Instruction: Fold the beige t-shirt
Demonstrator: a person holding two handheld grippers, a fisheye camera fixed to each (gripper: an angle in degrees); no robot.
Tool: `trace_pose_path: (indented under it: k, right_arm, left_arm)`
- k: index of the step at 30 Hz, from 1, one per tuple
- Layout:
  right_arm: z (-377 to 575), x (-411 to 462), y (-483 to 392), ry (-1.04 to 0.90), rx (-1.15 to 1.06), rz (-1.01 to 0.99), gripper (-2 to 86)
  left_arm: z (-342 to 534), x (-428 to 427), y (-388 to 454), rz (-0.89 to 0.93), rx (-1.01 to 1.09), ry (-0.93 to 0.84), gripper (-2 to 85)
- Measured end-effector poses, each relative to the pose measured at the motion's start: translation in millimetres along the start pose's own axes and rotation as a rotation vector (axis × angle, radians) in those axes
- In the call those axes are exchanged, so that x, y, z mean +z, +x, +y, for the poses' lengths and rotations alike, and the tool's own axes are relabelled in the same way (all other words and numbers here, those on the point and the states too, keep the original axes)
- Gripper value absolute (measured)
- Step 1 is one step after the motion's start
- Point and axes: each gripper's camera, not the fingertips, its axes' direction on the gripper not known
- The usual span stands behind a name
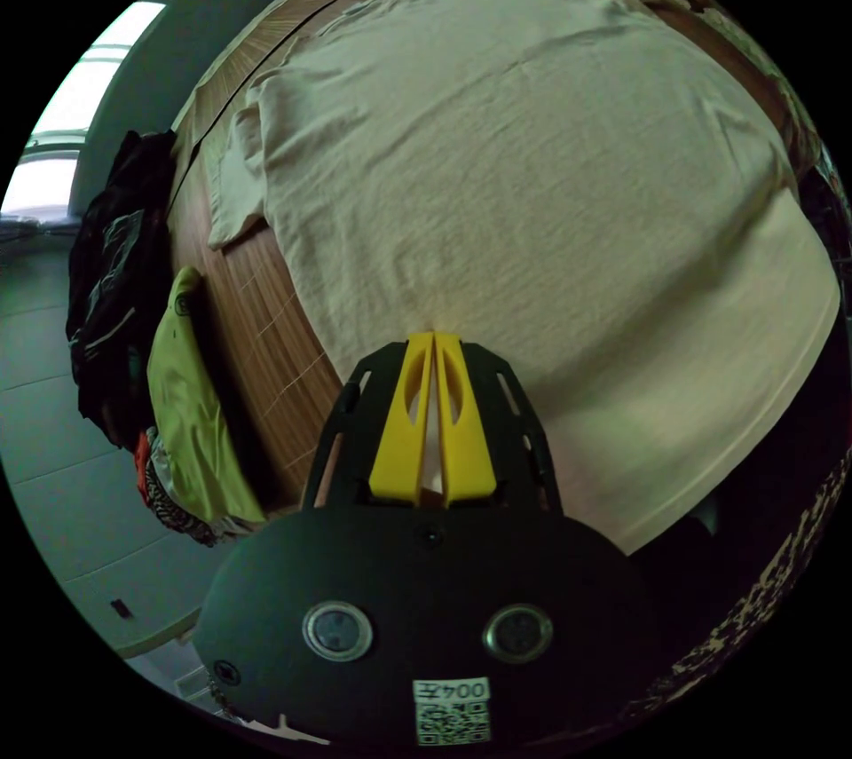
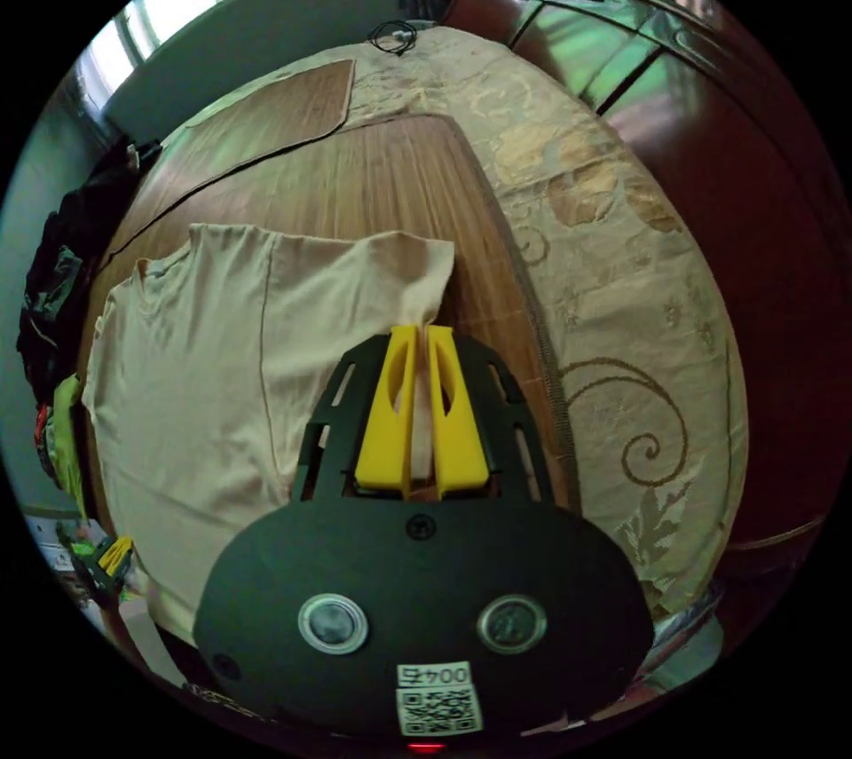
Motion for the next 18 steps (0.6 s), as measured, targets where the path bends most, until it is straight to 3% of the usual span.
trace_pose_path:
  k: [10, 14, 18]
  right_arm:
    - [9, -61, -172, 0.162, -0.461, 0.445, 2.8]
    - [46, -45, -257, 0.233, -0.626, 0.663, 3.7]
    - [81, -12, -307, 0.261, -0.73, 0.75, 4.6]
  left_arm:
    - [8, -7, -17, 0.041, -0.04, 0.049, 0.8]
    - [11, -8, -27, 0.069, -0.06, 0.066, 0.9]
    - [12, -11, -33, 0.078, -0.067, 0.076, 1.0]
